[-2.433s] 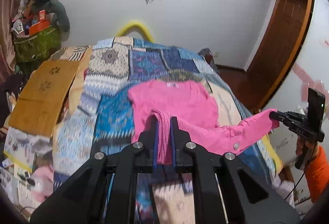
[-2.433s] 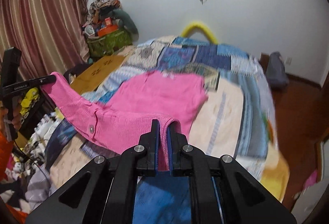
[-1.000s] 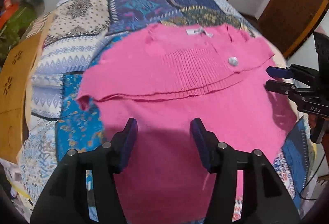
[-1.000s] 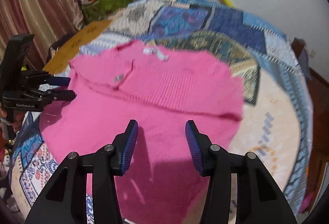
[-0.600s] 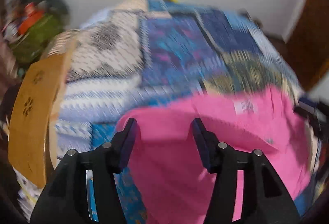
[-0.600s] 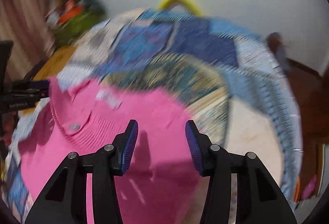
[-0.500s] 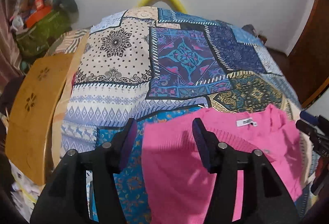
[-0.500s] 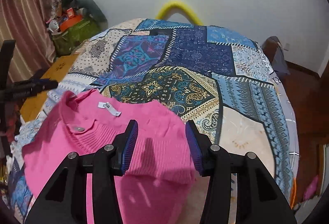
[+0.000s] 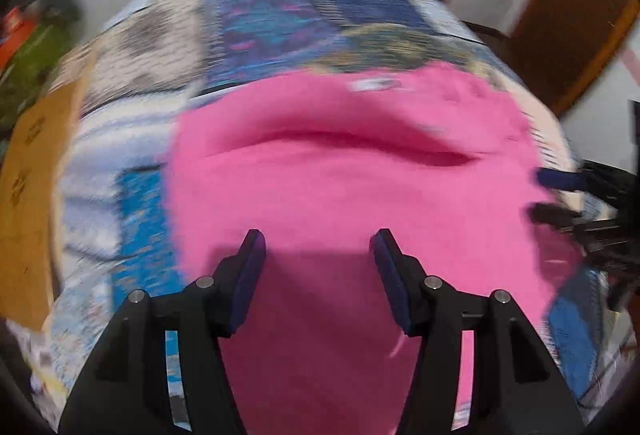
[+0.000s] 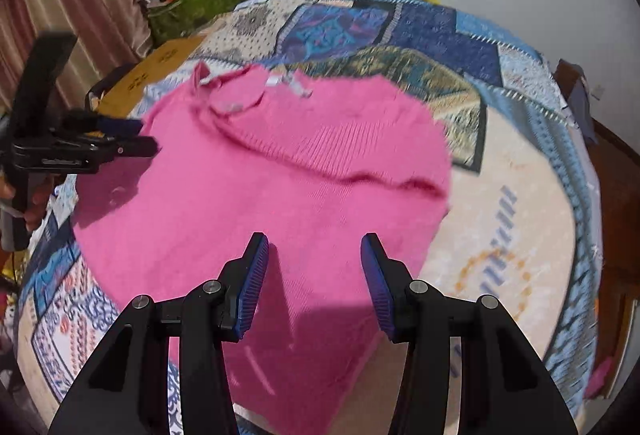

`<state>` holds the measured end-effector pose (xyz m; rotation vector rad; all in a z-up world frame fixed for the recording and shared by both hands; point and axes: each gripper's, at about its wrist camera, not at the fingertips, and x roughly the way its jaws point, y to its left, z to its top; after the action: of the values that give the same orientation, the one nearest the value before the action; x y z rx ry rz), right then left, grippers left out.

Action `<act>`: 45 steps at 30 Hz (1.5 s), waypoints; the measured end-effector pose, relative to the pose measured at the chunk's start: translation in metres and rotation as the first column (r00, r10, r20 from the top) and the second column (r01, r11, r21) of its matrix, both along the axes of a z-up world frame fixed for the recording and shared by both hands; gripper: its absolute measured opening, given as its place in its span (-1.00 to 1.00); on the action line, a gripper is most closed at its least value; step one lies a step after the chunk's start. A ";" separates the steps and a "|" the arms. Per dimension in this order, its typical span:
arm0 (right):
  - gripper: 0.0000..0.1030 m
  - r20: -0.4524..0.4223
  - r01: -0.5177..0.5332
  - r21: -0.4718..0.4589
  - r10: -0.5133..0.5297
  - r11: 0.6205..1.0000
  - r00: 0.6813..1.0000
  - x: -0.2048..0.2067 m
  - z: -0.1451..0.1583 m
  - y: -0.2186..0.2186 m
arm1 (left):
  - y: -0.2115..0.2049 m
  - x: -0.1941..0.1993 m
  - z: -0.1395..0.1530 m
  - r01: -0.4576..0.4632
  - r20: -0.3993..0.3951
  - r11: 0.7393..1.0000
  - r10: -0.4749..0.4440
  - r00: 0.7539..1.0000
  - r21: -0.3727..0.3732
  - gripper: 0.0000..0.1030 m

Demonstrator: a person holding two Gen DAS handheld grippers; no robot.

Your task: Fold small clothes

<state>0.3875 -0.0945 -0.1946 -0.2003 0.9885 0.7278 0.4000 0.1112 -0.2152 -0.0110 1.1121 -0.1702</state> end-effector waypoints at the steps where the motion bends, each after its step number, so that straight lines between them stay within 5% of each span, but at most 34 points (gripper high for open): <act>1: -0.13 0.001 0.000 0.004 0.000 1.000 1.000 -0.001 -0.003 -0.001 | -0.009 0.002 0.001 0.026 0.003 1.000 -0.026 1.000 -0.007 0.07; 4: -0.10 -0.004 -0.003 0.025 0.003 1.000 1.000 -0.002 -0.005 -0.004 | -0.045 0.023 -0.003 0.105 -0.017 0.994 -0.105 0.994 -0.013 0.09; 10: -0.05 0.004 -0.036 0.033 0.036 0.999 0.999 -0.006 -0.009 -0.006 | -0.087 0.088 -0.013 0.159 -0.028 0.978 -0.157 0.987 0.135 0.13; 13: -0.05 0.012 -0.044 0.036 0.044 0.998 0.999 -0.009 -0.011 -0.007 | -0.075 0.127 -0.011 0.035 -0.009 0.985 -0.034 0.999 0.169 -0.08; 16: -0.05 0.003 -0.037 0.045 0.037 0.998 0.999 -0.010 -0.010 -0.011 | -0.044 0.137 0.010 -0.122 0.074 0.979 0.111 0.991 0.163 -0.08; 19: -0.05 -0.004 -0.015 0.047 0.015 0.999 1.000 -0.011 -0.007 -0.017 | -0.018 0.118 0.030 -0.139 0.115 0.984 0.126 0.985 0.112 -0.06; 22: -0.05 -0.014 0.028 0.061 -0.027 0.998 1.000 -0.016 -0.003 -0.029 | -0.001 0.091 0.036 -0.138 0.124 0.980 0.120 0.985 0.143 0.01; 26: -0.04 -0.017 0.076 0.077 -0.074 0.994 0.997 -0.030 0.002 -0.044 | 0.027 0.036 0.031 -0.140 0.069 0.979 0.131 0.989 0.145 0.03; 34: 0.09 -0.182 0.110 0.138 -0.084 0.984 0.980 -0.050 -0.031 -0.043 | 0.078 -0.051 0.018 -0.243 0.010 0.965 0.243 0.970 0.101 0.04; 36: -0.04 -0.171 0.125 0.174 -0.096 0.977 0.981 -0.048 -0.031 -0.038 | 0.083 -0.060 0.019 -0.260 0.004 0.961 0.261 0.965 0.090 0.04; 38: -0.70 -0.189 0.115 0.185 -0.080 0.976 0.979 -0.044 -0.031 -0.033 | 0.085 -0.064 0.022 -0.266 0.010 0.960 0.266 0.964 0.089 0.04; 45: -0.84 -0.092 -0.008 0.062 0.014 0.998 0.996 -0.046 -0.019 -0.032 | 0.072 -0.045 0.039 -0.206 0.075 0.971 0.197 0.977 0.125 0.17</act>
<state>0.3414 -0.1261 -0.2136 -0.1189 1.0521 0.7824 0.3546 0.1836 -0.1763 -0.0009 1.0515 0.0848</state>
